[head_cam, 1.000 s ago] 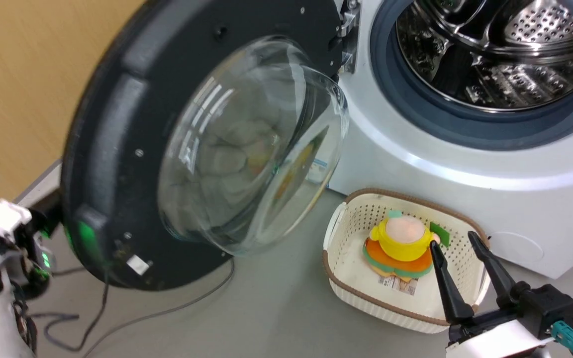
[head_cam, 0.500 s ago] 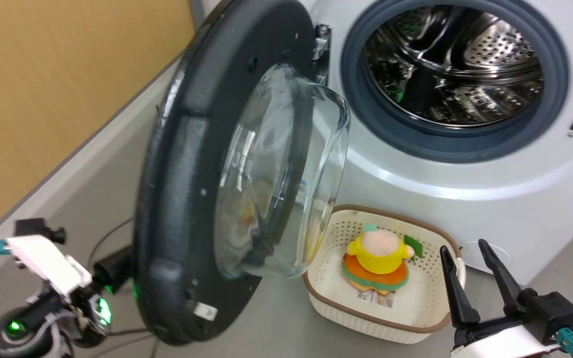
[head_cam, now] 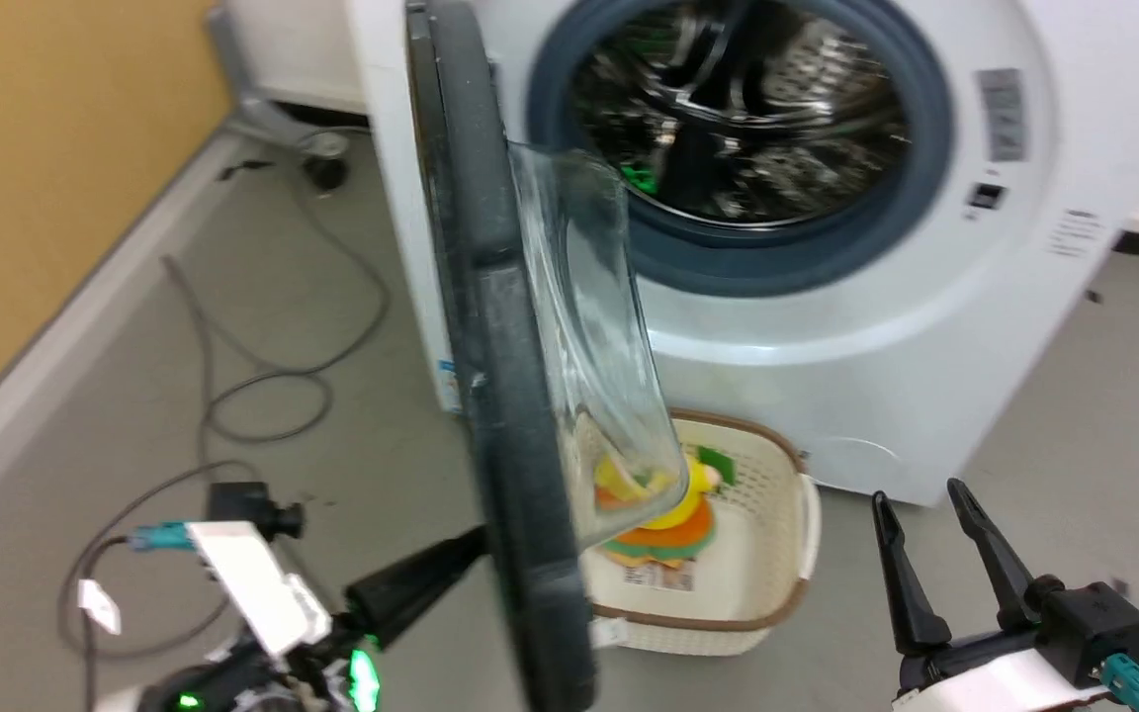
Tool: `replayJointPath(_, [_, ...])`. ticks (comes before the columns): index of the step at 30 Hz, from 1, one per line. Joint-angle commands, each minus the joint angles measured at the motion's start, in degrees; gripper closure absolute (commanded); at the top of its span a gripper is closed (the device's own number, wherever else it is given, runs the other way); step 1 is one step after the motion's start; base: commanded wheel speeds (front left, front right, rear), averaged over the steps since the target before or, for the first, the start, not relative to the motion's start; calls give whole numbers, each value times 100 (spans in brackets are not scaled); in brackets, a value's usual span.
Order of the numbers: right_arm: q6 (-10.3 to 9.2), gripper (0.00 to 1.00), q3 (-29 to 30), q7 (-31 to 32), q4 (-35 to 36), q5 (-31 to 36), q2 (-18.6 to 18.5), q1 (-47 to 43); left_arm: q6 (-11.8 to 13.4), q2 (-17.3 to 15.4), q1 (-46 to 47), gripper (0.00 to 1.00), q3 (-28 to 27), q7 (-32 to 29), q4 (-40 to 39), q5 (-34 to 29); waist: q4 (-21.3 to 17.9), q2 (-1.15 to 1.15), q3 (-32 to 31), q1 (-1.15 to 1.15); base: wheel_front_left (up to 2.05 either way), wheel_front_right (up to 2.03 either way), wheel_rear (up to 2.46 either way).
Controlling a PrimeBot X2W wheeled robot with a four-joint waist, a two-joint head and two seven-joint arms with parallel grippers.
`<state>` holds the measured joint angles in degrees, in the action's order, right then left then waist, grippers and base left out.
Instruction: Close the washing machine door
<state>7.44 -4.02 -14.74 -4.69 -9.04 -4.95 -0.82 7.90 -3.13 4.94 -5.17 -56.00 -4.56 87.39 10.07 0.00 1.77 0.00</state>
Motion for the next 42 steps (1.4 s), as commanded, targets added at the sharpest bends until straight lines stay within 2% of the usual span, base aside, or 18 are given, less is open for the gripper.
replayJointPath(1, [5, 0, 6, -23, 9, 7, 1, -16, -29, 23, -77, 100, 170, 133, -48, 82, -326, 0, 42, 0, 0, 0, 0])
replayJointPath(7, [5, 0, -4, -23, 30, -3, -37, 14, -289, 24, 80, 100, 921, 1052, 201, 430, -961, 0, 174, 0, 0, 0, 0])
replayJointPath(15, [5, 0, -33, -23, 40, -17, -28, 91, -792, 24, 703, 100, 1701, 2391, 905, 307, -1872, 0, 425, 0, 0, 0, 0])
replayJointPath(24, [5, 0, -65, -25, 29, -61, 13, 134, -967, 24, 1753, 100, 2288, 4236, 2096, 209, -2624, 0, 657, 0, 0, 0, 0])
replayJointPath(29, [5, 0, -108, -25, 44, -93, 45, 158, -1036, 24, 2489, 100, 2555, 5146, 2794, 298, -2875, 0, 739, 0, 0, 0, 0])
replayJointPath(34, [5, 0, -133, -25, 53, -109, 78, 181, -1143, 25, 3127, 100, 2792, 5763, 3427, 428, -2971, 0, 783, 0, 0, 0, 0])
replayJointPath(42, [5, 0, -65, -26, 78, -118, 126, 149, -1371, 25, 3436, 100, 3174, 5857, 3986, 488, -2765, 0, 725, 0, 0, 0, 0])
